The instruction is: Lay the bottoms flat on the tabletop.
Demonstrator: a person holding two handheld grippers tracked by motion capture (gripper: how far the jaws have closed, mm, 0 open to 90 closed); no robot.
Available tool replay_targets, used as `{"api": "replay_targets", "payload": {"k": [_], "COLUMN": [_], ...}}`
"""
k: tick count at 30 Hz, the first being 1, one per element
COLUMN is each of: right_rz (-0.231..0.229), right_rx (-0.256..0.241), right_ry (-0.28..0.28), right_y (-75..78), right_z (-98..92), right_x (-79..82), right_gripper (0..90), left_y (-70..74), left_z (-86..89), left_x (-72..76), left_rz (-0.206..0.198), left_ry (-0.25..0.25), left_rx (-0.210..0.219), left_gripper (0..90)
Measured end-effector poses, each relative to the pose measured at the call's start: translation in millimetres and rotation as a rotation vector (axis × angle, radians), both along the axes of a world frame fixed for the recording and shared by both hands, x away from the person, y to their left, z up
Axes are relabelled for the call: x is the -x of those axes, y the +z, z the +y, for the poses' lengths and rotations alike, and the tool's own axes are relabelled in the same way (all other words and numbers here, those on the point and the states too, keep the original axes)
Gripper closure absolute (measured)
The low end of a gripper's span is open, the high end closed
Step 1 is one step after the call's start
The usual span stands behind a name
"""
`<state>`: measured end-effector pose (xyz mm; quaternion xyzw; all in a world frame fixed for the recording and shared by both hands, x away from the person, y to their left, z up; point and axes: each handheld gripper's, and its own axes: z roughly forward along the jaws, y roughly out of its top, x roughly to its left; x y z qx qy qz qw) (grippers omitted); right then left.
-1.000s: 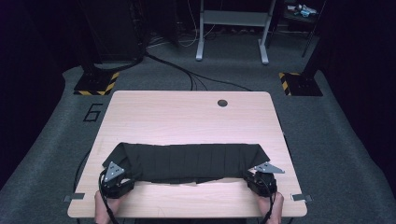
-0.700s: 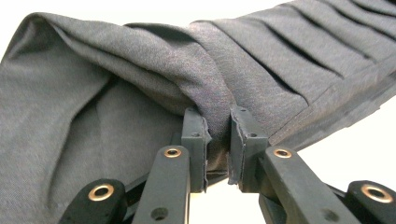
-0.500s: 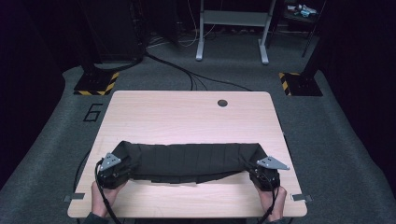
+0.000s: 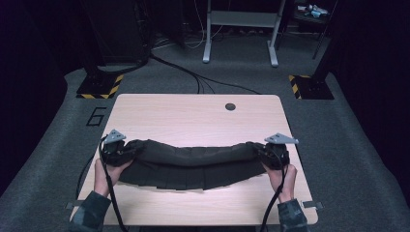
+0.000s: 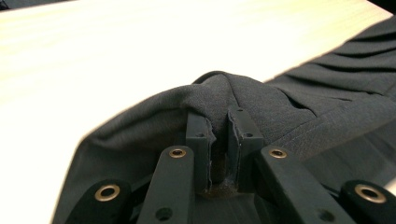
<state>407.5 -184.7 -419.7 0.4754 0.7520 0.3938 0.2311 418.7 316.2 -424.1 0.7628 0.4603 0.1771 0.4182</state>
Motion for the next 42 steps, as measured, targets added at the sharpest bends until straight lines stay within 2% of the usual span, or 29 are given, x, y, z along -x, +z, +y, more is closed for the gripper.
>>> {"api": "replay_targets", "payload": {"k": [3,5,7,8,10,12,13,14,16,19,20,21,22,23,24,25,26,29,30,31,32,33,34,36,38,39,40,41,42], "right_rz": [0.024,0.046,0.063,0.086,0.121,0.154,0.173,0.177,0.205,0.21,0.202,0.208,0.208,0.214,0.222,0.228,0.243,0.261,0.265,0.282,0.291,0.293,0.291,0.297,0.293,0.292,0.294,0.286,0.284], "right_rx": [-0.008,0.007,0.016,0.012,0.009,0.042,0.059,0.079,0.073,0.041,0.039,0.036,0.031,0.024,0.021,0.026,0.022,0.04,0.043,0.047,0.05,0.051,0.043,0.045,0.078,0.097,0.111,0.119,0.118], "right_ry": [-0.003,-0.002,-0.006,-0.016,-0.04,-0.079,-0.098,-0.113,-0.133,-0.137,-0.134,-0.124,-0.116,-0.1,-0.09,-0.081,-0.075,-0.06,-0.058,-0.056,-0.055,-0.055,-0.058,-0.059,-0.059,-0.055,-0.06,-0.066,-0.062], "right_y": [9.0,14.0,18.0,19.1,18.6,12.5,8.1,3.8,-1.1,-4.6,-6.3,-8.0,-10.6,-14.7,-17.6,-22.2,-26.9,-44.8,-51.5,-57.7,-64.0,-69.1,-73.6,-80.8,-87.1,-90.5,-93.9,-94.6,-94.8], "right_z": [0.6,2.0,3.1,3.8,7.0,12.8,15.8,18.2,19.2,17.9,16.7,15.2,14.0,12.9,12.5,12.0,12.4,12.9,12.4,11.4,10.3,9.0,8.1,7.1,8.5,9.1,10.3,11.1,11.7], "right_x": [-20.6,-36.3,-54.7,-66.1,-90.4,-116.1,-127.6,-136.8,-146.2,-140.9,-136.6,-132.1,-127.5,-122.3,-119.3,-116.3,-113.1,-107.4,-106.4,-105.9,-105.8,-105.1,-104.1,-103.7,-102.9,-103.0,-103.0,-102.4,-101.7], "right_gripper": [84.9,84.8,84.8,84.8,84.3,81.8,79.5,70.7,60.1,46.8,40.8,39.3,38.2,35.0,33.6,32.9,30.1,23.1,20.2,17.2,14.3,13.7,11.3,6.4,4.4,3.9,1.7,1.8,1.6], "left_y": [5.5,7.3,6.2,5.1,0.8,-4.4,-7.0,-8.2,-9.9,-14.0,-16.2,-18.5,-21.5,-23.2,-25.9,-29.2,-31.9,-38.5,-42.3,-46.8,-51.9,-57.1,-62.1,-71.2,-78.9,-82.8,-85.2,-88.6,-92.4], "left_z": [0.7,2.2,3.1,3.3,1.1,0.0,-0.3,1.4,3.7,4.9,5.6,6.2,6.0,5.6,5.5,4.6,4.0,-0.9,-3.9,-5.9,-7.3,-8.0,-9.2,-10.8,-10.0,-11.2,-11.0,-11.3,-10.8], "left_x": [-21.1,-37.0,-54.7,-64.3,-81.7,-98.7,-104.7,-108.6,-109.2,-100.1,-97.6,-95.8,-93.2,-91.9,-91.7,-92.6,-93.4,-94.6,-93.6,-92.9,-92.7,-90.8,-88.5,-84.9,-84.2,-82.3,-81.1,-80.6,-81.0], "left_rz": [0.018,0.035,0.067,0.079,0.098,0.1,0.103,0.106,0.101,0.081,0.091,0.096,0.081,0.075,0.083,0.106,0.124,0.129,0.112,0.118,0.146,0.144,0.14,0.145,0.168,0.152,0.153,0.164,0.184], "left_ry": [0.009,0.016,0.035,0.039,0.086,0.117,0.146,0.167,0.203,0.191,0.179,0.17,0.174,0.173,0.16,0.154,0.144,0.133,0.138,0.13,0.125,0.125,0.128,0.124,0.113,0.134,0.127,0.124,0.121], "left_rx": [0.003,0.003,0.015,0.005,0.018,-0.033,-0.045,-0.058,-0.024,-0.034,-0.044,-0.033,-0.029,-0.048,-0.066,-0.037,-0.03,-0.031,-0.038,-0.067,-0.052,-0.049,-0.08,-0.103,-0.123,-0.109,-0.144,-0.153,-0.132], "left_gripper": [80.7,80.6,80.6,80.5,79.6,73.8,67.6,56.9,43.7,32.4,29.9,27.3,26.5,27.0,26.8,24.7,22.6,19.3,18.6,18.5,16.5,15.1,15.3,15.1,12.9,12.0,12.0,11.5,10.3]}}
